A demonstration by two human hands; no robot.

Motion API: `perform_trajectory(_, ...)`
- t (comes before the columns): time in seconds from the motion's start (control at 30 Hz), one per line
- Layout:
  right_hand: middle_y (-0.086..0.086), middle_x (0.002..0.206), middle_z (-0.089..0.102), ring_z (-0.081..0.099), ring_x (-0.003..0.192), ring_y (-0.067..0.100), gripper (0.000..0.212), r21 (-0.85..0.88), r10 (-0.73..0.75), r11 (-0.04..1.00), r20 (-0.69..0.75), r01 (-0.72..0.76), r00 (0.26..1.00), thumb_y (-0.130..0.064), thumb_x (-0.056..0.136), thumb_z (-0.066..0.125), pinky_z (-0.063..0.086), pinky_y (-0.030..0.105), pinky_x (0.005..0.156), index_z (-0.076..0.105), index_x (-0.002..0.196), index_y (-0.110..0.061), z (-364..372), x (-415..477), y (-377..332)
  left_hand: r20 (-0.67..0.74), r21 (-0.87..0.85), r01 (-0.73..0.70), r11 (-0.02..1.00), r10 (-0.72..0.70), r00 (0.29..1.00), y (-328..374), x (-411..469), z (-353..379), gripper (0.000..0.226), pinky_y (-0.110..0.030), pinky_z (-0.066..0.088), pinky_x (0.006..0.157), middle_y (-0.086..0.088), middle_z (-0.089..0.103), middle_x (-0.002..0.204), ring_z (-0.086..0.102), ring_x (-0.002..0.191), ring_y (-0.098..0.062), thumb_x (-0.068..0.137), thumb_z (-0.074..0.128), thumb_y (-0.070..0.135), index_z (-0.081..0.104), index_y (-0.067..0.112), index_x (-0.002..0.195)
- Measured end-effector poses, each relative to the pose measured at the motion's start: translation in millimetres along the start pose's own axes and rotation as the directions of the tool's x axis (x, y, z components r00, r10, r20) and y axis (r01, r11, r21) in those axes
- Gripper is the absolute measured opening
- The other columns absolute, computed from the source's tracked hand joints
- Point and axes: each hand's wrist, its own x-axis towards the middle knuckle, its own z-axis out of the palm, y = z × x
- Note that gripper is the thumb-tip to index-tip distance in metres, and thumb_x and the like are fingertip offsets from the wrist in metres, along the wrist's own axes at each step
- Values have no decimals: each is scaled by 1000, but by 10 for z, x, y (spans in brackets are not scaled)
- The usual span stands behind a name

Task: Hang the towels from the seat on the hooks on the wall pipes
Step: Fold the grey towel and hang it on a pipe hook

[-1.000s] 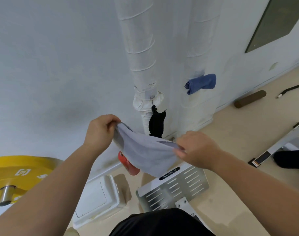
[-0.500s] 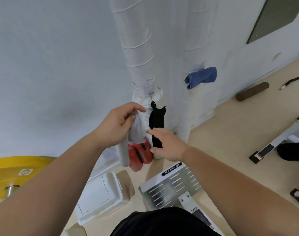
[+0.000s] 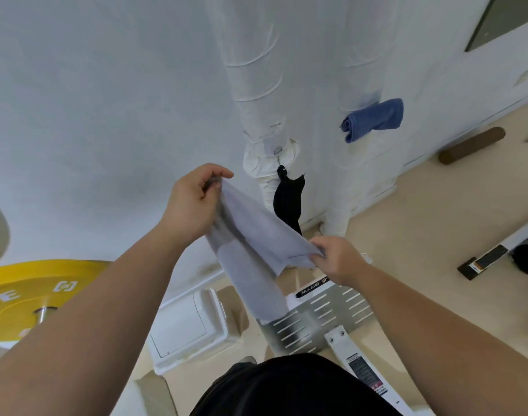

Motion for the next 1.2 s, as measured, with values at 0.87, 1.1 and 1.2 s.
perform_trajectory(0.87,-1,56,50,42,55,17,27,486,343,874,-626,5,701,-28,85,64,44,37,57,59,67,-8,-963,7,-812,-14,-520,338,784,-404,915,97,77,61,26,-42,57,68,-17,72,83,67,78,-29,87,67,2,70,17,108)
perform_trajectory(1.1,-10,62,57,50,56,0,13,470,184,873,-564,130,805,-15,91,69,43,15,59,63,79,-16,-402,-174,-1463,53,-543,289,789,-312,949,551,-316,406,29,-44,48,63,-29,71,86,56,67,-27,89,61,-2,65,21,107)
perform_trajectory(1.2,-8,62,60,56,59,-2,13,494,103,841,-549,223,829,-11,93,69,45,10,60,63,81,-11,-270,-253,-1592,53,-504,249,827,-258,965,610,-406,458,29,-50,57,66,-21,74,80,62,65,-34,91,61,1,65,26,106)
